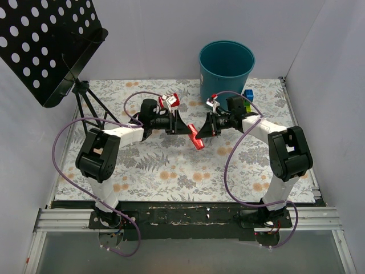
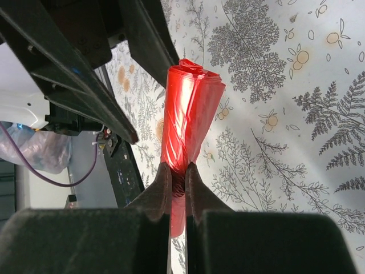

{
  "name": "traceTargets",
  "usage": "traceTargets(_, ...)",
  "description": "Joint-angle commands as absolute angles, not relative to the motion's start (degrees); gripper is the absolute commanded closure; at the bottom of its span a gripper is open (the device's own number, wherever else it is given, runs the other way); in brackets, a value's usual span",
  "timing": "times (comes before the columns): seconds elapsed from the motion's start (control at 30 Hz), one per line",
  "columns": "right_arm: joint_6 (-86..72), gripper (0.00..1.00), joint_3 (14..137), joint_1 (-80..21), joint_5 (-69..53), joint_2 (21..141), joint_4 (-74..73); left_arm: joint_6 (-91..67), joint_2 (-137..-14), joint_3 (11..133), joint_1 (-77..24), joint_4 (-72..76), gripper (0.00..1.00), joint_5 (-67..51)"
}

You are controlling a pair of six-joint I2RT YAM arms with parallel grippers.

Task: Put the trash bags into the trash bin

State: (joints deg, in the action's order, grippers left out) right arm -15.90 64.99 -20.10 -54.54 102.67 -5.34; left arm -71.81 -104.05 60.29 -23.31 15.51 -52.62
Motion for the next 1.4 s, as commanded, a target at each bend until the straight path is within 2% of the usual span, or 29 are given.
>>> traceTargets(0.0, -18.36, 0.99, 64.51, -19.34, -58.53, 100.11, -1.15, -70.67, -105.73, 62.05, -24.17, 14.51, 0.53, -53.17)
traceTargets(0.43, -21.27, 0.99, 62.49, -17.14, -60.2, 99.93, 1.93, -71.98, -108.63, 63.54, -24.96, 17.57, 0.51, -56.16)
traceTargets(0.53, -21.27, 0.99, 62.67, -17.14, -60.29, 100.11, 1.93, -72.6, -109.25, 63.98, -25.22, 18.54, 0.55, -56.78)
traceTargets(0.73, -21.36, 0.99, 62.67, -17.14, -60.47, 100.37, 2.02, -72.25, -110.48, 64.86, -26.37, 18.81, 0.7, -56.69)
traceTargets(0.87, -21.53, 0.99, 62.93, -16.79, -60.73, 100.72, 2.02, -72.33, -110.92, 64.86, -26.46, 19.16, 0.71, -57.04)
traceTargets(0.97, -21.8, 0.99, 63.1, -16.61, -61.26, 100.99, 2.2, -72.51, -111.27, 65.13, -26.46, 19.86, 0.69, -57.92)
traceTargets(1.07, -22.24, 0.99, 63.19, -16.52, -62.22, 101.42, 2.72, -73.12, -111.36, 64.95, -26.46, 21.26, 0.57, -58.71)
traceTargets(1.13, -22.5, 0.99, 63.28, -16.44, -62.66, 101.6, 2.9, -73.83, -111.36, 64.86, -26.46, 22.58, 0.55, -59.41)
traceTargets(1.37, -22.94, 0.99, 63.28, -16.26, -63.54, 102.39, 3.34, -74.88, -112.06, 64.69, -26.46, 25.75, 0.7, -61.43)
